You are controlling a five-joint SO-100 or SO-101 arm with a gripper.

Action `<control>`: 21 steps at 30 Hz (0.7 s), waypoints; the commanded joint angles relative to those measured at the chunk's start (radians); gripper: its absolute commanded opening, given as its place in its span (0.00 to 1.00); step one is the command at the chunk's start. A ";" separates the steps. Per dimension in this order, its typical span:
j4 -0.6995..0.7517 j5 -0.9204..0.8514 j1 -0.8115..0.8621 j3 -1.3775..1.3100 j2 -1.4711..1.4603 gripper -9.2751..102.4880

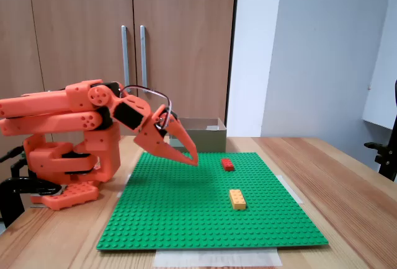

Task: Pick the red lego block and put it in the box.

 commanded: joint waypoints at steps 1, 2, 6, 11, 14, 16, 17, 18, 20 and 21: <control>0.003 -0.003 -0.006 0.008 0.006 0.07; 0.003 -0.003 -0.006 0.008 0.006 0.07; 0.003 -0.005 -0.006 0.008 0.006 0.07; 0.003 -0.005 -0.006 0.008 0.006 0.07; 0.003 -0.005 -0.006 0.008 0.006 0.07; 0.003 -0.005 -0.006 0.008 0.006 0.07; 0.003 -0.002 -0.003 0.008 0.006 0.07; 0.003 0.008 0.003 0.008 0.006 0.07; 0.003 0.012 0.009 0.008 0.006 0.07; 0.003 0.014 0.009 0.008 0.006 0.07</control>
